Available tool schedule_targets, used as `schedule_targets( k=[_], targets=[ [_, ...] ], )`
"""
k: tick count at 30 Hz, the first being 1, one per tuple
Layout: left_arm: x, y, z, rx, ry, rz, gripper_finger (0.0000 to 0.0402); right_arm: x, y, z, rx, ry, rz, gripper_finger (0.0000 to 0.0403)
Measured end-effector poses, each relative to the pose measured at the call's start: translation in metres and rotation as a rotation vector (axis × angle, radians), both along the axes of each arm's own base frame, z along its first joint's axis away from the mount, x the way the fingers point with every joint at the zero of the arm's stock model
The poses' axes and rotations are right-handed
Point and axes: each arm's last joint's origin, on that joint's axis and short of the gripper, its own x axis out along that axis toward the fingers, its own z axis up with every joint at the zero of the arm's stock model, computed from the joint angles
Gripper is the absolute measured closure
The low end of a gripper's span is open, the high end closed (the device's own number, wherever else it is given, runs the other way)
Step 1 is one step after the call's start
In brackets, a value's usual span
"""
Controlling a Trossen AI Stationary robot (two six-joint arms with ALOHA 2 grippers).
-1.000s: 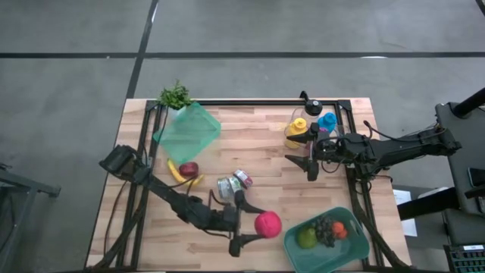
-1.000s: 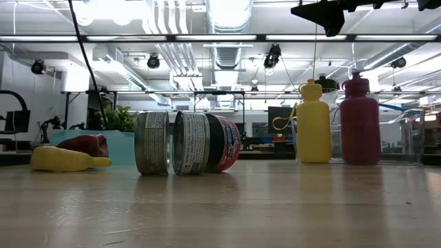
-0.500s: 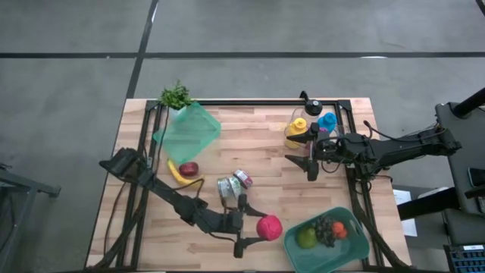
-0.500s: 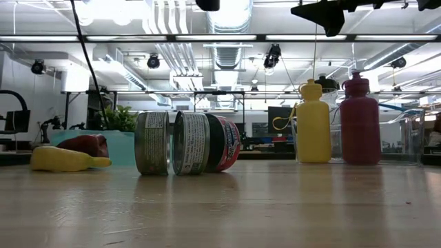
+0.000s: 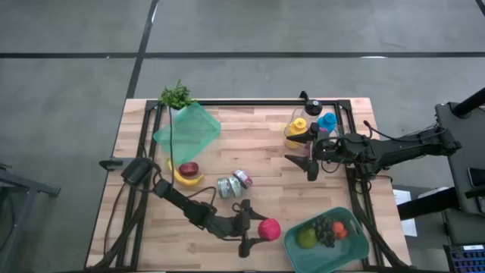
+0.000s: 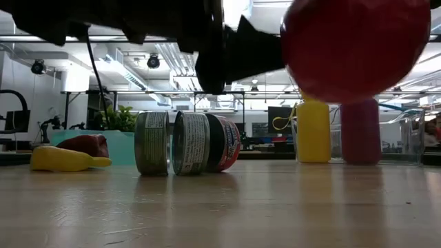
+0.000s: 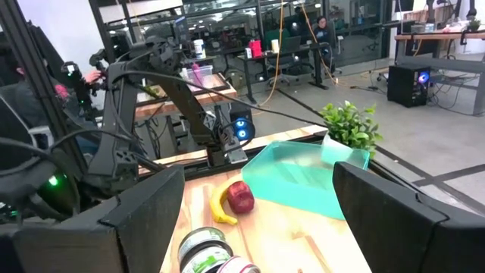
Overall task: Pick & Place Food Item
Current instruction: Put the bottom red apple into the dark green bin
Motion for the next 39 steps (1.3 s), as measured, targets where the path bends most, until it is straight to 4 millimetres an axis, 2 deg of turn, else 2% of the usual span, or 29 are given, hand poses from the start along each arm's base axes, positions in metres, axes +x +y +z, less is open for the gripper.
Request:
schedule_targets(
  k=[10,25,29,35,39],
  targets=[
    [-0.001,0.005,-0.027,-0.057,0.148,0.029,0.0081,0.000,0.000,0.000,0.000,0.000,0.000,0.0069],
    [-0.002,0.009,-0.034,-0.128,0.243,0.065,0.0080,0.000,0.000,0.000,0.000,0.000,0.000,0.0069],
    [0.000,0.011,-0.034,-0.146,0.243,0.049,0.0061,0.000,0.000,0.000,0.000,0.000,0.000,0.0069],
    [0.001,0.013,-0.035,-0.150,0.250,0.040,0.0010,0.000,0.000,0.000,0.000,0.000,0.000,0.0069],
    [0.001,0.013,-0.035,-0.149,0.252,0.041,0.0011,0.000,0.000,0.000,0.000,0.000,0.000,0.0069]
  ],
)
